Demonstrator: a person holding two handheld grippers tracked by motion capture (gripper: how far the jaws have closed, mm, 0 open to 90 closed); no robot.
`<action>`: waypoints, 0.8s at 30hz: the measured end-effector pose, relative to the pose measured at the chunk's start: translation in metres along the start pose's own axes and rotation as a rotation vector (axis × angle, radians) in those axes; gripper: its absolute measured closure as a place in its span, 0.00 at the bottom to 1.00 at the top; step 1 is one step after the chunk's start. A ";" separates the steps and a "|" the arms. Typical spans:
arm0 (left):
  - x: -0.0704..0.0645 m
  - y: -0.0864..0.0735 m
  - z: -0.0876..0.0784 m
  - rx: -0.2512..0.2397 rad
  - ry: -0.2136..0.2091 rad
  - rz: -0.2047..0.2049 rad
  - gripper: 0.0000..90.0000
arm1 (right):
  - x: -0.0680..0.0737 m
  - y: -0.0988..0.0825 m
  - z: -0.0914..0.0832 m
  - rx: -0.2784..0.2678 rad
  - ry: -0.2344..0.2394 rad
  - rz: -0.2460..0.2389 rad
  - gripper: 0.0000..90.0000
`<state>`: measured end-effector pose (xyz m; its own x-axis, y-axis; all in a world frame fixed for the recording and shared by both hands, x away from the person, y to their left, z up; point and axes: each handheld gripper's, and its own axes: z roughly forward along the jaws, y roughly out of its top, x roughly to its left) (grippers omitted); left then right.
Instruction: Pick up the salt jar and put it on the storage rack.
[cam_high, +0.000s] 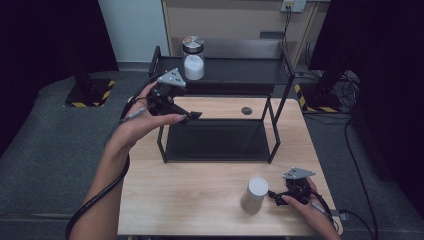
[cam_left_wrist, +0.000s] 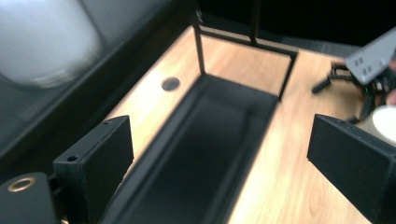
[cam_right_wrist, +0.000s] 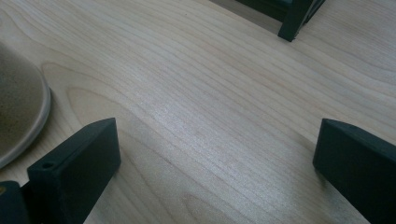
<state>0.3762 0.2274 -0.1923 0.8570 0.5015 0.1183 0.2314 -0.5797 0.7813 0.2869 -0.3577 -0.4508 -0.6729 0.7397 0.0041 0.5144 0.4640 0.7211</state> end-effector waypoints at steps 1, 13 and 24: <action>-0.003 -0.003 0.003 0.013 -0.004 0.007 0.06 | 0.000 0.000 0.000 0.000 0.000 0.000 0.02; -0.038 -0.049 0.059 0.117 -0.082 0.077 0.07 | 0.000 0.000 0.000 0.000 0.000 0.000 0.02; -0.059 -0.098 0.108 0.177 -0.156 0.098 0.06 | 0.000 0.000 0.000 0.000 0.000 0.000 0.02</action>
<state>0.3527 0.1853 -0.3420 0.9368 0.3401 0.0820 0.2086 -0.7311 0.6496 0.2868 -0.3577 -0.4509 -0.6729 0.7397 0.0038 0.5143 0.4641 0.7212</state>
